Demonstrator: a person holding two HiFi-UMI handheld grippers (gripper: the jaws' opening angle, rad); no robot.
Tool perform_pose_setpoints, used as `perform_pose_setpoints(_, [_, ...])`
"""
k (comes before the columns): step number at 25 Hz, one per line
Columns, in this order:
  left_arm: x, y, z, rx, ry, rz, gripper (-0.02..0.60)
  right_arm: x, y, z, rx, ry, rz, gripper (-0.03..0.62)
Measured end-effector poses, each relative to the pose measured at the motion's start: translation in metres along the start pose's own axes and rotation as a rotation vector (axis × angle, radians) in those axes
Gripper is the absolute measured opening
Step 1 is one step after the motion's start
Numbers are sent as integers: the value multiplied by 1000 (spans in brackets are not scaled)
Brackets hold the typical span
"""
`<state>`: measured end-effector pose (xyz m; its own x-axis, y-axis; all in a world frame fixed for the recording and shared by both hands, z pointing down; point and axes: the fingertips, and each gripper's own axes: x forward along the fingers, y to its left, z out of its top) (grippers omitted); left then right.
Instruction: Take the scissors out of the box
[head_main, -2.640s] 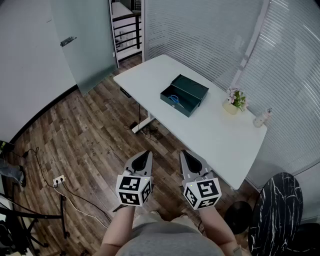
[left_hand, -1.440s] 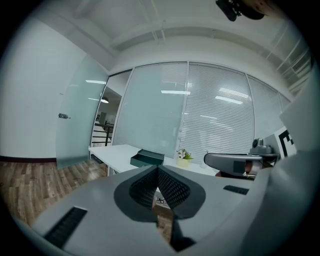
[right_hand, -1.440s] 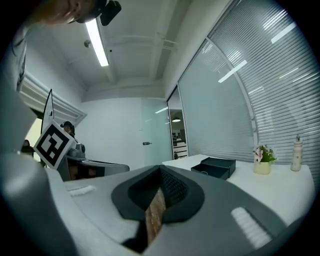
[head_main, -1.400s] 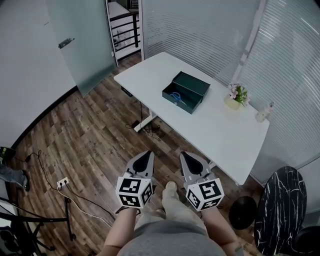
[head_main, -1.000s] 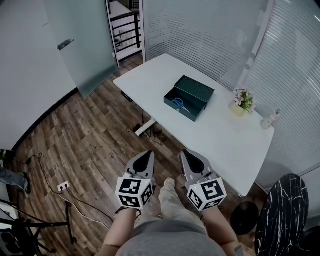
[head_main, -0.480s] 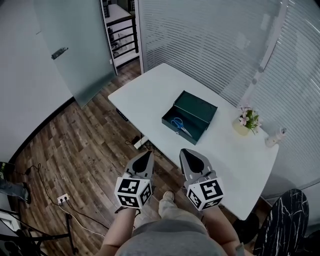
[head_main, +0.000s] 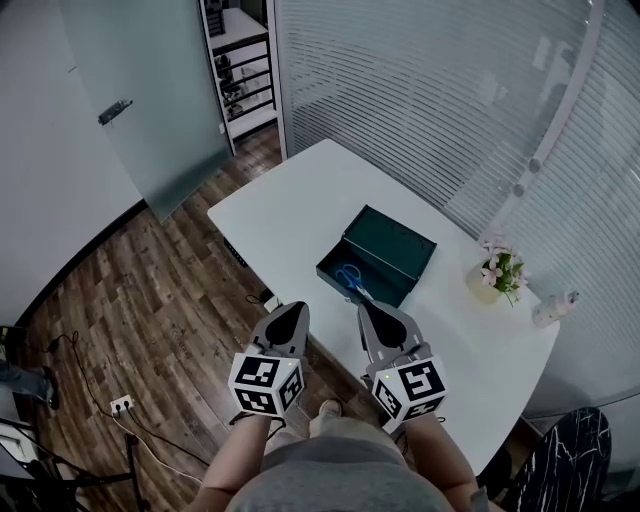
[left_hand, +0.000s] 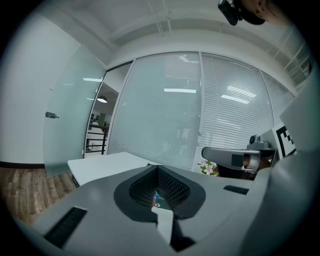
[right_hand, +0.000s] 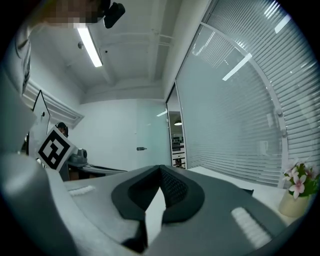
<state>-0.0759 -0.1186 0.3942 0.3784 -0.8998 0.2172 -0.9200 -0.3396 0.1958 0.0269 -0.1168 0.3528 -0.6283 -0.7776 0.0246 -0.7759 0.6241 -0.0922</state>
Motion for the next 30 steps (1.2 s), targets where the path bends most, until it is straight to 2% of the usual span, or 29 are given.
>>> perform_pose_setpoints(9, [43,12,-1,-9,5,15,5,34,-44,-10,1,25,-5,8])
perform_pose_setpoints(19, [65,30,-16,-31,40,35,5,56,-62,-38,1,90,-11,8])
perform_pose_setpoints(30, [123,47,-11,-22,67,-25,5,102,-102,-82,-3,211,-51,8])
